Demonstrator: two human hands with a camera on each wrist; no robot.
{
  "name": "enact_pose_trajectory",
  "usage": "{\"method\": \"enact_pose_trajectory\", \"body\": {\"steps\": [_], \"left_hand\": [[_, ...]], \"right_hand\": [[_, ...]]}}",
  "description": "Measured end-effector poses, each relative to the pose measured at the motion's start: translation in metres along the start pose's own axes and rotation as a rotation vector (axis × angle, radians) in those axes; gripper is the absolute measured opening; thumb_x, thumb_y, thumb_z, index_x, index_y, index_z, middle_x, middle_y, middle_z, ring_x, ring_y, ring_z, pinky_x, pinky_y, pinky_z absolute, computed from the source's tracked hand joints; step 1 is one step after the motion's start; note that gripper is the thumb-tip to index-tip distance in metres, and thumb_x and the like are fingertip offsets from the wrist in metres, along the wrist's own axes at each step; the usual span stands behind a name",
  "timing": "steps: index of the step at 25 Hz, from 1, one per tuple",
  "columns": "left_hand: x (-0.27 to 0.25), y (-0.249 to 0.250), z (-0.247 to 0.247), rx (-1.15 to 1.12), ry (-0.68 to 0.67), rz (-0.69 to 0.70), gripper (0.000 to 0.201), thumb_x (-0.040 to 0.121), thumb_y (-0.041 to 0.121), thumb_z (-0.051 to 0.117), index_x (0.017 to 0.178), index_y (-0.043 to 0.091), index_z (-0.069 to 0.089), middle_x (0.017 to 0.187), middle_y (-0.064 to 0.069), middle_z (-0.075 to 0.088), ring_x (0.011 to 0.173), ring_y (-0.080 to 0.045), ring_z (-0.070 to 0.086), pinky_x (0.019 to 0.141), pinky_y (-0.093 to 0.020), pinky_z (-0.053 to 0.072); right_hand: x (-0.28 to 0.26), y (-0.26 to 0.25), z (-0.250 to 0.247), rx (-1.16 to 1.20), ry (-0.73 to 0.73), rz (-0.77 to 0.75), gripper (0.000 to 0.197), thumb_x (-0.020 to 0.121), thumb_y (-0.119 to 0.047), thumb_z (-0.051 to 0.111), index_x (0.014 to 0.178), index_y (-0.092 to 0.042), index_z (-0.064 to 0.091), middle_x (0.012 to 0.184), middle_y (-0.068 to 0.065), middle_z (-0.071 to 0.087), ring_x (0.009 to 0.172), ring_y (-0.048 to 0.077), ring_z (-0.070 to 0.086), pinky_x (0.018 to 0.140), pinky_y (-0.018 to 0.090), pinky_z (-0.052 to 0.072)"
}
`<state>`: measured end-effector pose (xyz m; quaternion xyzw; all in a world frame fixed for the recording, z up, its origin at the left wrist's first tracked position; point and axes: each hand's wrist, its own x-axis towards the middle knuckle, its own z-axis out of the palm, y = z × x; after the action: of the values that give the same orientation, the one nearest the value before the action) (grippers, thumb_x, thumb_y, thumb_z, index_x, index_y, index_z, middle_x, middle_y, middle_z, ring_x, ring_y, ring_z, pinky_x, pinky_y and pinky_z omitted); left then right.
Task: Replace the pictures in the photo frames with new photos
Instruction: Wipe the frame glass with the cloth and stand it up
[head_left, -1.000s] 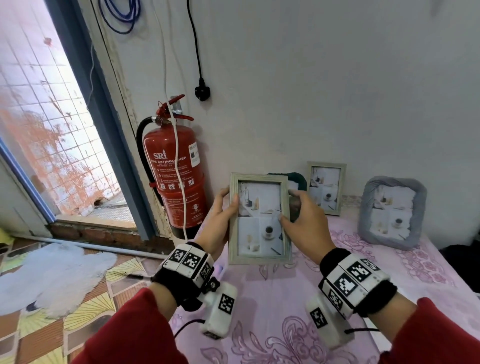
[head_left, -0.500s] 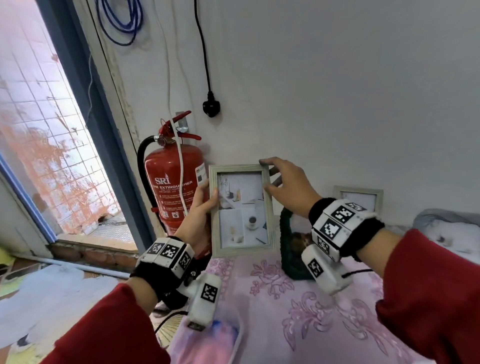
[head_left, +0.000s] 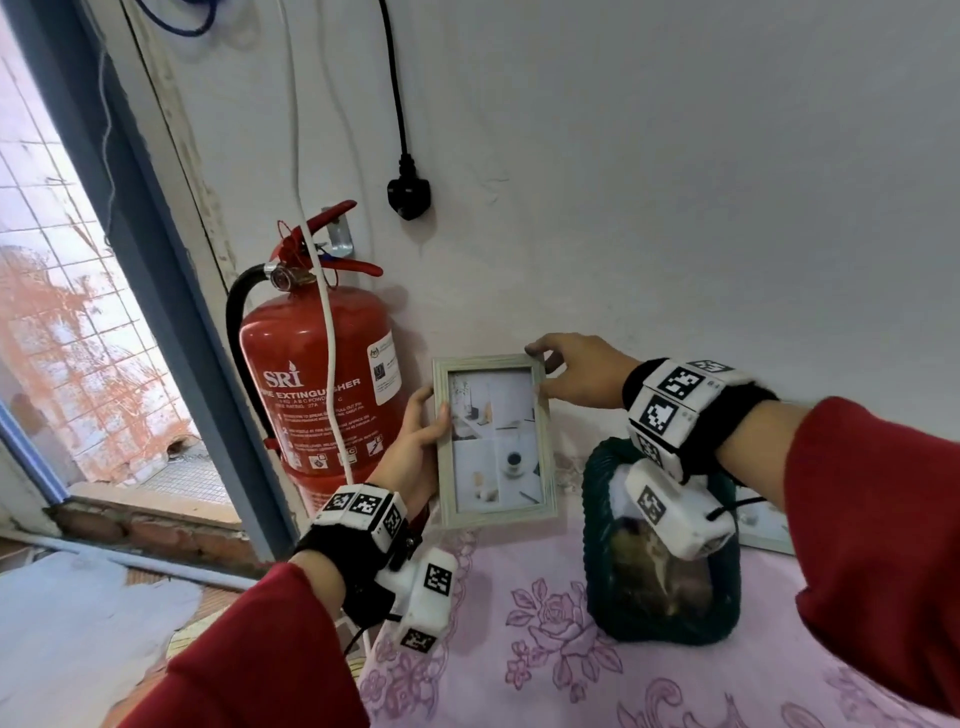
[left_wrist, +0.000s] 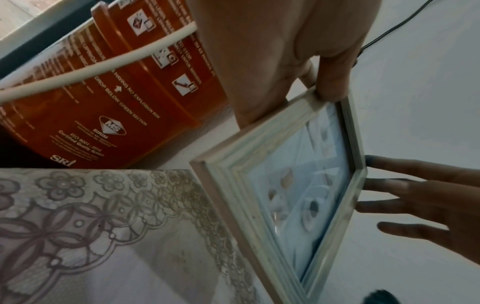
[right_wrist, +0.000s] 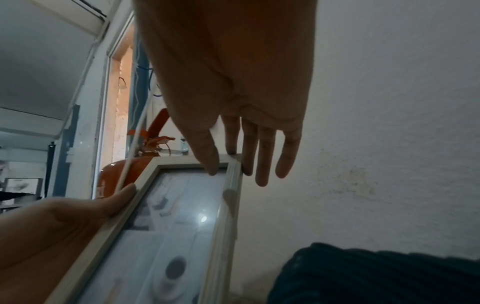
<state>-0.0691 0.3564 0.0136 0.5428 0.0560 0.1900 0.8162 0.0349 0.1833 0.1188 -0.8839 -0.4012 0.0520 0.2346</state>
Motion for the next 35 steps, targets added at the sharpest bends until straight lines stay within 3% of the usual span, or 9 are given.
{"method": "enact_pose_trajectory", "body": {"steps": [4,7,12,16,23,28,30,32,35], "left_hand": [[0.019,-0.027,-0.012,-0.061,0.004,-0.057,0.047,0.087,0.013,0.051,0.130,0.030,0.042,0.118,-0.005,0.066,0.105,-0.024,0.065,0.076,-0.044,0.056],[0.026,-0.049,-0.016,-0.084,0.007,-0.101,0.040,0.091,0.014,0.050,0.124,0.034,0.045,0.116,-0.005,0.068,0.103,-0.024,0.067,0.074,-0.044,0.057],[0.029,-0.068,-0.021,-0.113,-0.012,-0.170,0.040,0.091,0.012,0.049,0.123,0.036,0.047,0.120,-0.006,0.065,0.110,-0.028,0.062,0.082,-0.048,0.053],[0.027,-0.068,-0.018,-0.092,-0.041,-0.186,0.037,0.094,0.009,0.045,0.121,0.034,0.045,0.116,-0.007,0.066,0.100,-0.026,0.066,0.072,-0.045,0.056],[0.025,-0.058,-0.016,0.230,0.032,-0.183,0.038,0.092,0.009,0.052,0.124,0.028,0.046,0.094,-0.006,0.068,0.083,-0.021,0.063,0.069,-0.034,0.050],[0.020,-0.042,-0.012,0.486,0.104,-0.248,0.033,0.088,0.021,0.062,0.118,0.027,0.048,0.087,0.004,0.070,0.076,-0.012,0.066,0.067,-0.029,0.051],[0.017,-0.035,-0.007,0.569,0.136,-0.262,0.036,0.087,0.025,0.063,0.119,0.024,0.045,0.087,0.005,0.066,0.082,-0.014,0.061,0.075,-0.032,0.048],[0.013,-0.024,0.000,0.645,0.178,-0.220,0.043,0.087,0.023,0.063,0.124,0.022,0.042,0.086,0.004,0.060,0.085,-0.014,0.056,0.076,-0.031,0.044],[0.004,0.001,0.015,0.722,0.223,-0.092,0.050,0.087,0.016,0.063,0.132,0.016,0.041,0.107,-0.004,0.052,0.098,-0.014,0.050,0.086,-0.031,0.040]], "right_hand": [[0.016,0.013,0.008,-0.054,-0.082,0.058,0.056,0.091,-0.015,0.054,0.143,-0.011,0.035,0.144,0.010,0.042,0.132,0.024,0.041,0.103,0.026,0.034],[0.025,0.023,0.016,-0.117,-0.165,0.097,0.057,0.092,-0.016,0.053,0.145,-0.010,0.031,0.148,0.011,0.038,0.134,0.025,0.039,0.106,0.028,0.033],[0.032,0.035,0.026,-0.167,-0.252,0.143,0.056,0.092,-0.014,0.052,0.145,-0.011,0.031,0.149,0.010,0.037,0.135,0.025,0.038,0.107,0.030,0.034],[0.031,0.039,0.028,-0.158,-0.223,0.154,0.051,0.093,-0.008,0.047,0.142,-0.010,0.036,0.145,0.012,0.041,0.131,0.027,0.042,0.103,0.027,0.036],[0.020,0.042,0.024,-0.183,-0.238,0.141,0.049,0.094,-0.007,0.041,0.142,-0.015,0.037,0.147,0.010,0.040,0.133,0.026,0.039,0.107,0.029,0.033],[0.010,0.040,0.017,-0.183,-0.249,0.137,0.055,0.093,-0.005,0.041,0.145,-0.019,0.031,0.149,0.011,0.037,0.136,0.026,0.037,0.109,0.029,0.031],[0.006,0.038,0.012,-0.167,-0.216,0.127,0.056,0.094,-0.007,0.044,0.146,-0.017,0.028,0.150,0.011,0.034,0.137,0.026,0.035,0.109,0.029,0.031],[0.001,0.035,0.004,-0.159,-0.155,0.102,0.054,0.093,-0.010,0.048,0.145,-0.013,0.031,0.149,0.012,0.036,0.136,0.025,0.036,0.108,0.029,0.031],[-0.012,0.029,-0.011,-0.136,-0.044,0.051,0.047,0.091,-0.015,0.054,0.137,-0.010,0.043,0.141,0.012,0.045,0.128,0.025,0.045,0.104,0.029,0.036]]}}
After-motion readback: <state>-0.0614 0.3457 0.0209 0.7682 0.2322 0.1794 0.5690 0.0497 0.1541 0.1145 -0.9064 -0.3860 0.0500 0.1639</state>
